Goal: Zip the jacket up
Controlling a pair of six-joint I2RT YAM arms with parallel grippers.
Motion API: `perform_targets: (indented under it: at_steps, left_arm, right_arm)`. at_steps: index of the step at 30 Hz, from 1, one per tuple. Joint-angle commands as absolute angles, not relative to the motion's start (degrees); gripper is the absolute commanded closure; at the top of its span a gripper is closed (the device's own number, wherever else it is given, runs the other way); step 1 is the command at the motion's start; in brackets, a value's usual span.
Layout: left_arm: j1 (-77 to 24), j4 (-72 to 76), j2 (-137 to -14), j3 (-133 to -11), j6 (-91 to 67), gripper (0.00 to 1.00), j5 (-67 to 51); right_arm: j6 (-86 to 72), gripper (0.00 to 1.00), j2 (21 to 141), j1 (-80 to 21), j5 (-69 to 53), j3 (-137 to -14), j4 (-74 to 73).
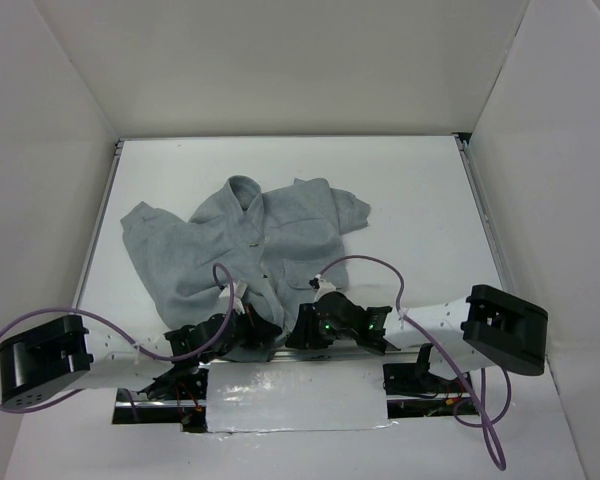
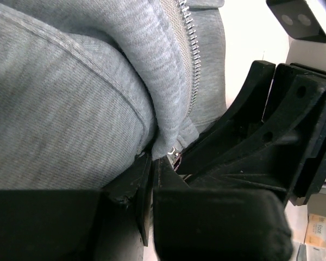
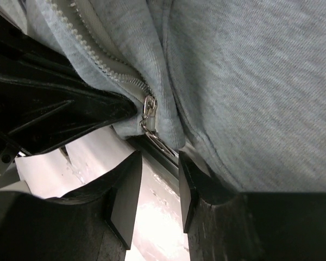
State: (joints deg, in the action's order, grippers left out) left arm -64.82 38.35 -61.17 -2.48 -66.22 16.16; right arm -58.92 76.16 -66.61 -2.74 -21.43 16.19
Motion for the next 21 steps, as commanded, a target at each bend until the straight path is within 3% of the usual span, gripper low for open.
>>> perform_targets:
  at_steps: [1, 4, 21]
  left_arm:
    - [-65.2, 40.3, -62.2, 10.4, -65.3, 1.0, 15.7]
    - [-65.2, 40.7, -62.6, 10.3, -65.2, 1.0, 15.6]
    - [-65.1, 42.2, -65.5, 9.5, -64.9, 1.0, 15.1]
  right_arm:
    - [-59.2, 0.6, 77.0, -67.0, -1.0, -23.0, 20.1]
    - [-59.6, 0.7, 77.0, -67.0, -0.9, -23.6, 19.4]
    - [-59.4, 0.96, 73.9, -67.1, 1.8, -23.4, 17.8]
